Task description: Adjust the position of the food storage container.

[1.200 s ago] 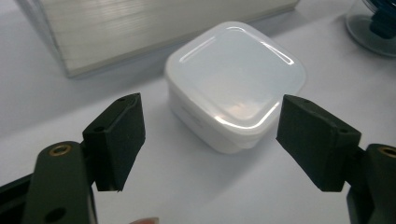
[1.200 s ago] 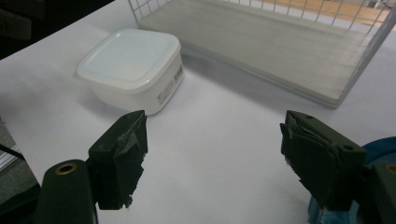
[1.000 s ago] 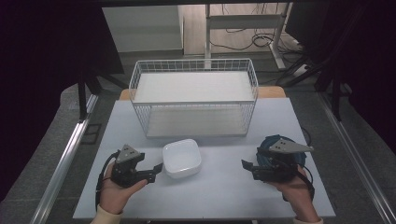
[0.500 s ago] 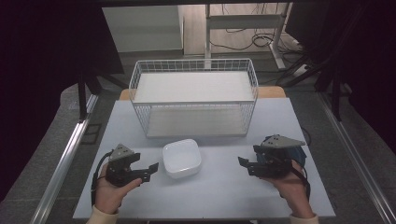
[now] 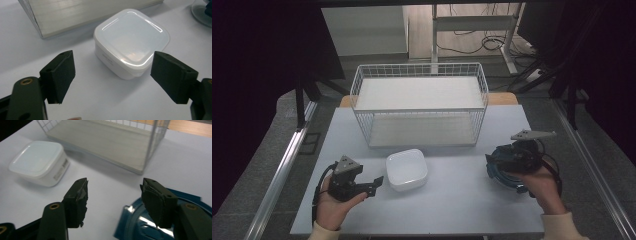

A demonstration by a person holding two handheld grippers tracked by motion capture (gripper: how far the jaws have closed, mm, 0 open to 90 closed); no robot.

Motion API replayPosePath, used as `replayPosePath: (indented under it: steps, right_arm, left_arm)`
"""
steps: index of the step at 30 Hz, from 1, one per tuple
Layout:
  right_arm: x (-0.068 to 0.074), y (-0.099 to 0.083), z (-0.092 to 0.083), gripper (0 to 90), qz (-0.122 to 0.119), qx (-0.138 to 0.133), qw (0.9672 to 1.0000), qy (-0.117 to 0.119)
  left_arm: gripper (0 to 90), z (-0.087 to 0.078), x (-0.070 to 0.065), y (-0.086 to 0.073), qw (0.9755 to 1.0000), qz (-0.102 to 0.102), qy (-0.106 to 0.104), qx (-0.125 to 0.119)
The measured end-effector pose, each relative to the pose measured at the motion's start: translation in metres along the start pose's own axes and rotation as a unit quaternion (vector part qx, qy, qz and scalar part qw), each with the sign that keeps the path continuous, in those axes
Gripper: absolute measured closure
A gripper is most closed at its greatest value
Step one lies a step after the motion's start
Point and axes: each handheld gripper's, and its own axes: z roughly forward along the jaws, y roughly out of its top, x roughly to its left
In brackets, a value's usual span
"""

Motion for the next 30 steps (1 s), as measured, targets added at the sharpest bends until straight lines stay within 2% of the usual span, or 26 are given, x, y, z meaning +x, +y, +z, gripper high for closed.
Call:
replayPosePath:
  steps: [3, 5, 7, 12, 18, 24, 27, 30]
  right_arm:
    - [-0.016, 0.007, -0.002, 43.0, 0.015, 0.010, 0.9998, -0.007]
    - [-0.018, 0.009, -0.003, 43.0, 0.014, 0.015, 0.9998, -0.008]
    - [-0.022, 0.014, -0.006, 44.6, 0.013, 0.025, 0.9994, -0.018]
    - [-0.033, 0.022, -0.009, 49.4, 0.018, 0.048, 0.9980, -0.037]
    - [-0.059, 0.021, -0.006, 62.7, 0.038, 0.076, 0.9952, -0.049]
    - [-0.089, 0.017, -0.003, 75.7, 0.047, 0.101, 0.9921, -0.057]
    - [-0.097, 0.017, -0.002, 80.9, 0.054, 0.105, 0.9911, -0.063]
    - [-0.106, 0.016, 0.002, 89.1, 0.056, 0.124, 0.9872, -0.082]
  left_arm:
    - [19.2, -0.002, 0.000, 0.000, 1.0000, 0.002, 0.003, -0.002]
    - [19.3, -0.004, 0.001, 0.000, 1.0000, 0.001, 0.003, -0.004]
    - [19.3, -0.006, 0.002, -0.001, 1.0000, 0.001, -0.003, -0.006]
    - [19.3, -0.003, 0.004, -0.002, 1.0000, -0.002, -0.003, -0.002]
    - [19.0, -0.003, 0.003, -0.001, 1.0000, 0.002, 0.001, 0.001]
    - [18.5, -0.002, 0.003, -0.002, 1.0000, 0.007, 0.003, 0.003]
    - [18.4, -0.005, 0.006, -0.003, 1.0000, 0.006, 0.007, 0.000]
    - [18.5, -0.006, 0.009, -0.004, 0.9999, 0.001, 0.012, 0.000]
